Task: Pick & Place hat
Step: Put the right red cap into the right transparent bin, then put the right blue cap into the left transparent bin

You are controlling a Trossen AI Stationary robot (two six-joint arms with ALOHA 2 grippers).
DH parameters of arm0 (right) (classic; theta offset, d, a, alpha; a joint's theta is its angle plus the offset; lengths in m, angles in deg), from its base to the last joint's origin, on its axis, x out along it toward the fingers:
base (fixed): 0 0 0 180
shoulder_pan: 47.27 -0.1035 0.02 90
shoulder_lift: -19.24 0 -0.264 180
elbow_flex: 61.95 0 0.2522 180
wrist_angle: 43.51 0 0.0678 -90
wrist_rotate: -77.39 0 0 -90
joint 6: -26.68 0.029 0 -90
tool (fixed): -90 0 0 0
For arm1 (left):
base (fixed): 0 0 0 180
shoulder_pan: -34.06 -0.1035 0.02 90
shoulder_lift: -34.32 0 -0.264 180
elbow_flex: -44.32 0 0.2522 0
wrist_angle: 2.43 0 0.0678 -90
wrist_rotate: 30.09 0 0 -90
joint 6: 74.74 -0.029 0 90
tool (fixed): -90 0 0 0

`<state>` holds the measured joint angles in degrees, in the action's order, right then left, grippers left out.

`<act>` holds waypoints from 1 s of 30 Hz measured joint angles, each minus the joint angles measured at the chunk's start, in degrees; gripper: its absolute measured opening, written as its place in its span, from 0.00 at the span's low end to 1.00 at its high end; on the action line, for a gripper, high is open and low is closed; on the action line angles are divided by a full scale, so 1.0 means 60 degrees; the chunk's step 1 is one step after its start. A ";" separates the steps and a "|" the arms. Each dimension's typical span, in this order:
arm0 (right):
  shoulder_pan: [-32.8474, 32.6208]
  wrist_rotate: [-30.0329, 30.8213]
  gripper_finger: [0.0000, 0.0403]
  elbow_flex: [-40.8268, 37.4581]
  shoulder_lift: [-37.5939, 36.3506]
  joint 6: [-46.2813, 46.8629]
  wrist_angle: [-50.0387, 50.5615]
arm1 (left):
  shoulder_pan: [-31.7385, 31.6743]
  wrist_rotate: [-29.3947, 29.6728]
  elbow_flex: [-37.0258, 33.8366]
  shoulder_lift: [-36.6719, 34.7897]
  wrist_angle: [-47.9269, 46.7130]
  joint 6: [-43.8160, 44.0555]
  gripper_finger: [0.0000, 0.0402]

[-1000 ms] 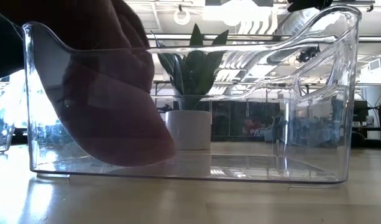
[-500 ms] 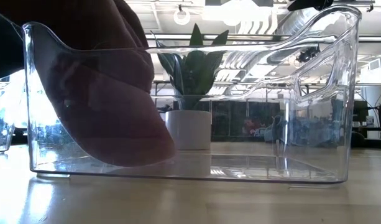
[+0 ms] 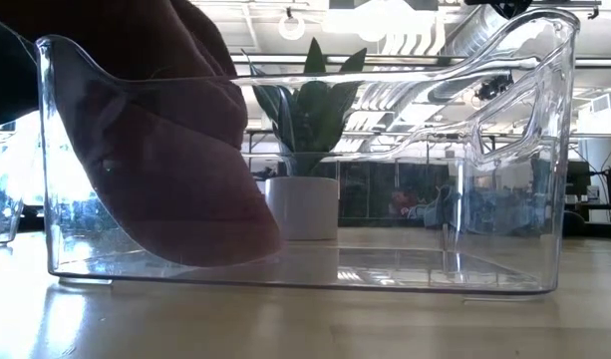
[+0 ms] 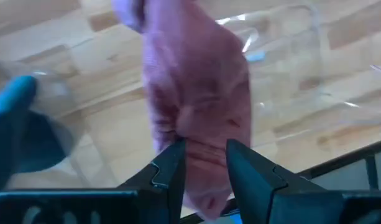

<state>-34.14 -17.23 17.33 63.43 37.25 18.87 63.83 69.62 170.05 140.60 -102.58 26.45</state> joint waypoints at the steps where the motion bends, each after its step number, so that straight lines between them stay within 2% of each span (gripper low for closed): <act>1: 0.0000 -0.0032 0.44 0.0000 0.0008 0.0022 0.0000 | -0.0066 0.0030 -0.0023 -0.0018 -0.0301 0.0003 0.27; 3: 0.0000 -0.0158 0.44 0.0000 0.0068 0.0163 0.0001 | -0.0218 0.0139 -0.0056 -0.0003 -0.0664 -0.0010 0.26; 7: -0.0004 -0.0484 0.44 0.0000 0.0252 0.0468 0.0497 | -0.0426 0.0336 -0.0056 -0.0221 -0.0107 -0.0322 0.25; 12: 0.0366 0.0949 0.44 -0.0004 0.0960 0.0676 0.1968 | -0.0320 0.1257 0.0389 -0.0382 0.0962 -0.0803 0.24; 17: 0.1606 0.0934 0.46 -0.0006 0.2270 -0.0011 0.2180 | -0.0254 0.2458 0.1178 -0.0393 0.2013 -0.2083 0.24; 21: 0.2889 0.0361 0.53 -0.0007 0.3492 -0.0999 0.2234 | -0.0278 0.2803 0.1402 -0.0382 0.3052 -0.3801 0.24; 24: 0.3503 -0.0100 0.57 -0.0007 0.4258 -0.2441 0.2542 | -0.0280 0.3052 0.1569 -0.0386 0.3217 -0.4946 0.24; 27: 0.3459 -0.0513 0.59 -0.0006 0.4740 -0.3905 0.3315 | -0.0276 0.3203 0.1683 -0.0386 0.2937 -0.6023 0.24; 30: 0.2785 -0.0360 0.59 -0.0086 0.4938 -0.4887 0.4001 | -0.0276 0.3534 0.1797 -0.0382 0.2441 -0.6715 0.24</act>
<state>-17.43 -19.39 16.81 93.06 7.93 42.88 62.18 90.83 180.83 138.31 -87.93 -13.83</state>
